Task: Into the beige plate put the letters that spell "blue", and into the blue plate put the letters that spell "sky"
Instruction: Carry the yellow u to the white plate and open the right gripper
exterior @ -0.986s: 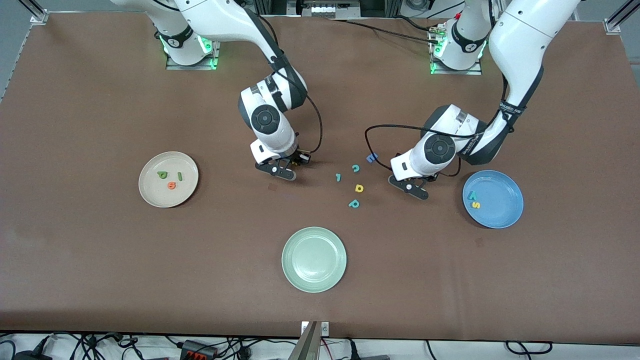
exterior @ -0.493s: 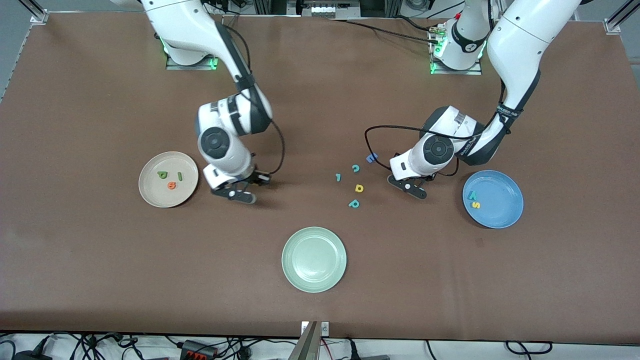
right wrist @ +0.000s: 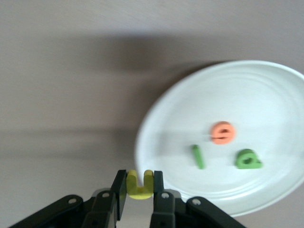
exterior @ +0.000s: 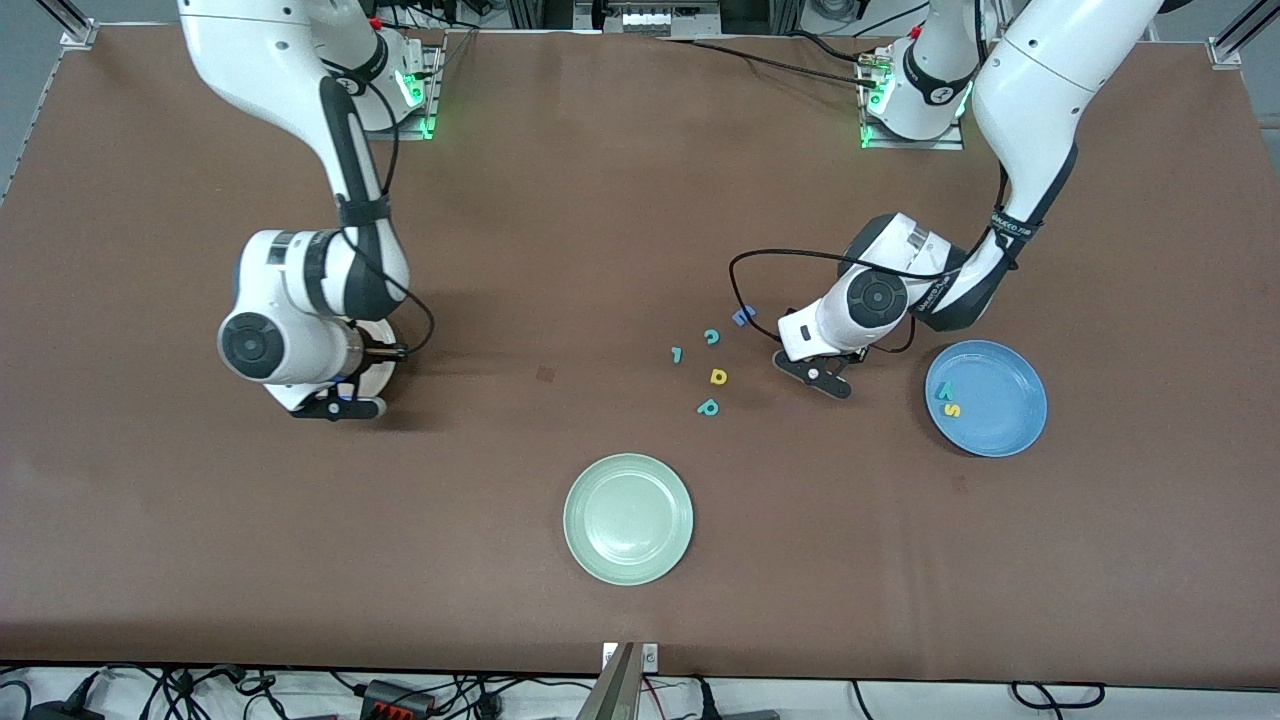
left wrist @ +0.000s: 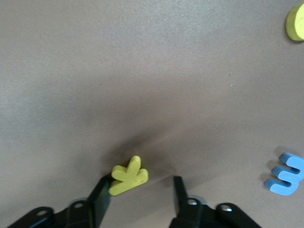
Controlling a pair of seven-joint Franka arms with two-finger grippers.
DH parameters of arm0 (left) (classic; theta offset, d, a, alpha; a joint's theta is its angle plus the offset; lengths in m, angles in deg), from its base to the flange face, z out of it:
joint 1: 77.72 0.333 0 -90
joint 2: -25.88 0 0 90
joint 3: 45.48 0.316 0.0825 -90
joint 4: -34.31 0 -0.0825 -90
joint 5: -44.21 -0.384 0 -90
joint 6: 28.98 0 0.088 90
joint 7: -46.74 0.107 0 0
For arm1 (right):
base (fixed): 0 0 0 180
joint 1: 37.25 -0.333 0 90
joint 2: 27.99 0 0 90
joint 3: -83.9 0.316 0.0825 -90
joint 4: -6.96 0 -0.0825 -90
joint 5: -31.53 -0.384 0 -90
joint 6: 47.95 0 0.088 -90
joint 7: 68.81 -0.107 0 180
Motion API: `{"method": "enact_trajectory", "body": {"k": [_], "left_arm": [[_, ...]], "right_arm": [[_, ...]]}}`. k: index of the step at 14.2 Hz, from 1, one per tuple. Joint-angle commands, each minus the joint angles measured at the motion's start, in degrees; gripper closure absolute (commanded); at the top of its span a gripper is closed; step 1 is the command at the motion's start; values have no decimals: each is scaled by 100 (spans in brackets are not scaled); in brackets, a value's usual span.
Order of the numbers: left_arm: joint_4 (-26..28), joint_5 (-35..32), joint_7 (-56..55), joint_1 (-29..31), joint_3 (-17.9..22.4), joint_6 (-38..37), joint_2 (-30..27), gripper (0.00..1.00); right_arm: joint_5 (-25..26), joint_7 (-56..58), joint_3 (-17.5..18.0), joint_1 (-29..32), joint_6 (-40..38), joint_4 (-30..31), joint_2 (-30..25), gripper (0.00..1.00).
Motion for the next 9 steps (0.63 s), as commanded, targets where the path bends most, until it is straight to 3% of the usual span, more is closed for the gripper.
{"method": "enact_trajectory", "body": {"k": [1,3,6,9], "left_arm": [[48,-11,18,16,4,102,9,45],[48,-11,27,25,4,102,9,48],[48,-11,27,42,4,102,9,59],[48,-11,36,42,4,102,9,62]], "right_arm": [[-14,510,52,317,-34,181,17,77],[-49,556,52,344,-8,181,96,77],[-93,538,78,335,-34,181,97,77],[-137,512,87,274,1,172,167,77]]}}
